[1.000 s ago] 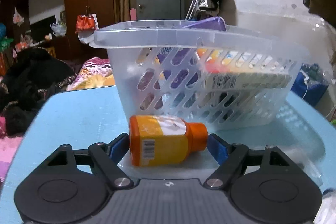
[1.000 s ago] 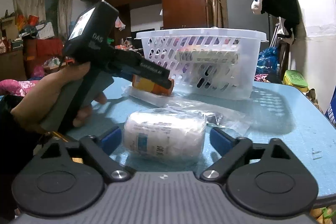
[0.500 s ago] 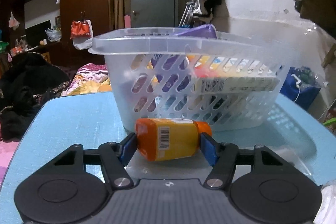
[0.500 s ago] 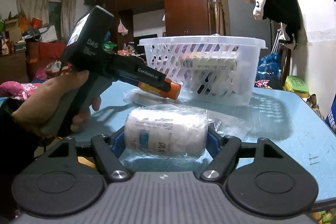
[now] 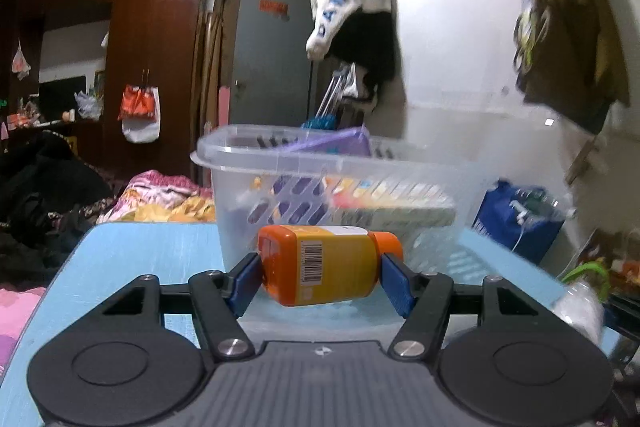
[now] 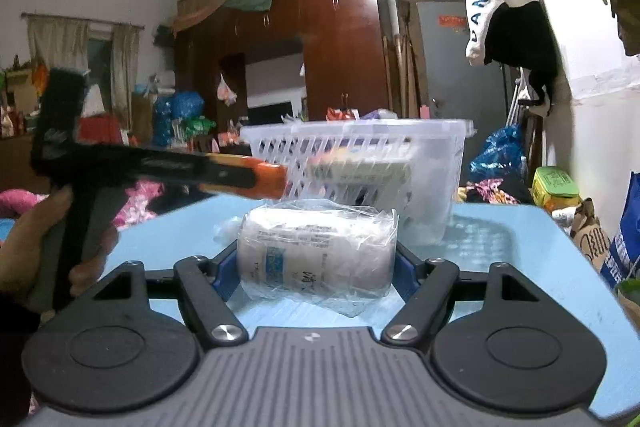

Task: Organize objects
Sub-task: 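Carry the orange bottle and white roll over the basket and open both grippers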

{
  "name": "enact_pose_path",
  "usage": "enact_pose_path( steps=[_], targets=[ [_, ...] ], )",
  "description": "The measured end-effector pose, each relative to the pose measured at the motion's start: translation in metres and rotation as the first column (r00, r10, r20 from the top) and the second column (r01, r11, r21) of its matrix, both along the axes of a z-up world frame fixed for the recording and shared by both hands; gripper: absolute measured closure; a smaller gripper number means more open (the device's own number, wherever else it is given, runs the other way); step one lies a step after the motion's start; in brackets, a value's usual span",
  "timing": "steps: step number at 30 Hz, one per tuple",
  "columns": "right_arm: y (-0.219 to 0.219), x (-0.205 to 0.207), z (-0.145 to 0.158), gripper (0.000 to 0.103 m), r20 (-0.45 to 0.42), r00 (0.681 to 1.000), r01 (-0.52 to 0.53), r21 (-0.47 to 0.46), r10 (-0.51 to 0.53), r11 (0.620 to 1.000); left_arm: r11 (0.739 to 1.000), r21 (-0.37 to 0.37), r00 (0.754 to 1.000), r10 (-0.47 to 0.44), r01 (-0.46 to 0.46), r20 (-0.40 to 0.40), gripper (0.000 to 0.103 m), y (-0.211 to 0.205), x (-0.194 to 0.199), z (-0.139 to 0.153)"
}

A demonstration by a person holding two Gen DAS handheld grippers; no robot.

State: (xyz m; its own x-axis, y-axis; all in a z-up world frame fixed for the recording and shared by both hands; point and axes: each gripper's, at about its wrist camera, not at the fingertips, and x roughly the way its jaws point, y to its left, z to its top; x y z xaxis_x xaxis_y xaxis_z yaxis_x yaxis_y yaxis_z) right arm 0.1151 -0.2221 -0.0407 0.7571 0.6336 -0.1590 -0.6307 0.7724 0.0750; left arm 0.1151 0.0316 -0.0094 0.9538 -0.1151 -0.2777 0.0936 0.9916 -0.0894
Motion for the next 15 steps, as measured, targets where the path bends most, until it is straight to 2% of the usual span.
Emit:
enact_pose_path(
  steps=[5,9,12,15],
  targets=[
    [-0.006,0.023,0.046,0.027,0.082,0.996,-0.030,0.013,0.029,0.999,0.999,-0.027,0.997,-0.030,0.032,0.076,0.036,0.003,-0.018,0.026],
    [0.007,0.060,0.091,0.027,0.163,0.987,0.022,-0.029,-0.017,0.999,0.999,-0.013,0.991,-0.041,0.043,0.125,0.036,0.003,-0.004,0.067],
    [0.024,0.110,0.120,0.027,0.122,0.991,0.062,-0.055,-0.055,0.997,0.999,-0.007,0.993,-0.033,0.034,0.117,0.036,0.005,0.026,0.095],
    [0.040,0.158,0.130,0.027,0.037,0.995,0.100,-0.097,-0.097,0.990,1.000,-0.003,0.999,-0.021,0.021,0.045,0.036,0.008,0.069,0.111]
  ],
)
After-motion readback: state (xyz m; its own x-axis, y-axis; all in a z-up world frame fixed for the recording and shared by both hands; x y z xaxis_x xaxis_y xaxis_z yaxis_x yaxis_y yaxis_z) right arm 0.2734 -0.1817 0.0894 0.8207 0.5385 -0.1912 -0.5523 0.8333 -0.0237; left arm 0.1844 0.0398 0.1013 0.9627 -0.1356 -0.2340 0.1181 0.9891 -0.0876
